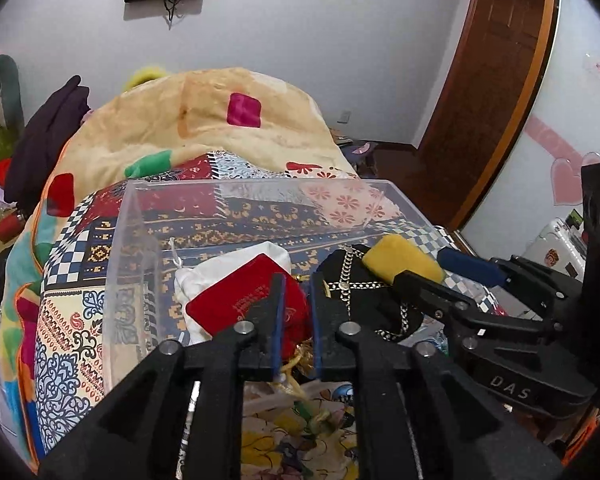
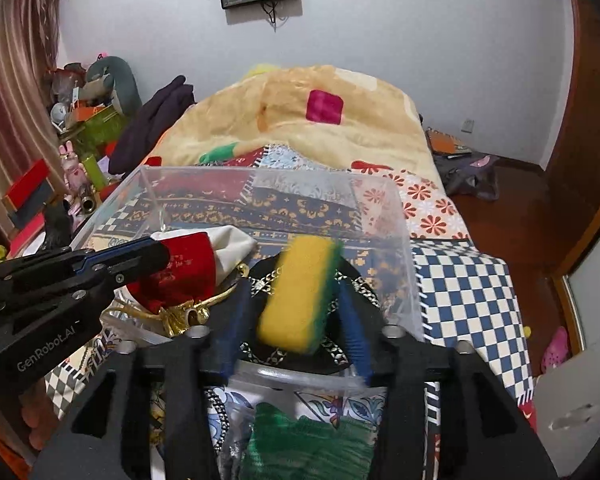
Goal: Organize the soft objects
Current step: 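Grasp the red pouch with the left tool while the right tool grasps the yellow sponge, then drop the red pouch and yellow sponge into the clear box with both tools, then grasp the floral scarf with the left tool while the right tool grasps the green glove, then release the floral scarf and green glove into the clear box with both tools, then grasp the beaded cord with the left tool while the right tool grasps the clear bag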
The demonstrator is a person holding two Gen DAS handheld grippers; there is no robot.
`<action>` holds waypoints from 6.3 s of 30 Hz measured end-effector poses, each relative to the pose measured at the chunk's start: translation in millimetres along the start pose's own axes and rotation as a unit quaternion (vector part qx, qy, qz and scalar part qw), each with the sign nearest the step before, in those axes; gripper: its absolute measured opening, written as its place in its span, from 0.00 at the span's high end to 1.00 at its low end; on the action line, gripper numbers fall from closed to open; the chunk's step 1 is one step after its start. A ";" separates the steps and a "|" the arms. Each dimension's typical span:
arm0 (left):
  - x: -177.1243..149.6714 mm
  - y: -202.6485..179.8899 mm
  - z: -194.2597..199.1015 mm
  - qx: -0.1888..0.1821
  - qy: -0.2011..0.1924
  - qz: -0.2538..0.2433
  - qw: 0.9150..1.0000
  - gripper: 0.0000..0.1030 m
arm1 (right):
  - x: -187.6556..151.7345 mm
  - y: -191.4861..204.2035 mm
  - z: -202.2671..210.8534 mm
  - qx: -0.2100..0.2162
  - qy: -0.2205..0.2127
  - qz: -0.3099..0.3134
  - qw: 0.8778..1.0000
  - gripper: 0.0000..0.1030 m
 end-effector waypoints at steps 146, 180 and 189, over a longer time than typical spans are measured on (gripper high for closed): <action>-6.5 -12.4 124.7 0.039 -0.121 -0.007 0.992 0.20 | 14.0 17.2 95.4 0.012 -0.107 0.009 0.994 0.16; -102.4 -19.1 -3.7 0.060 0.090 -0.003 0.994 0.70 | -106.6 1.0 25.1 0.059 0.066 -0.028 0.996 0.49; -102.7 -28.2 -7.6 0.055 0.086 -0.022 0.995 0.94 | -104.4 3.5 26.0 0.068 0.059 -0.022 0.996 0.78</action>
Point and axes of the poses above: each gripper's, at about its wrist camera, not at the fingertips, and z roughly against the way its jaws point, y to its left, x to its top, the point moved 10 cm from there along -z, roughly the way its jaws point, and after that the axes turned 4 degrees about -z, right-handed, at the moved point
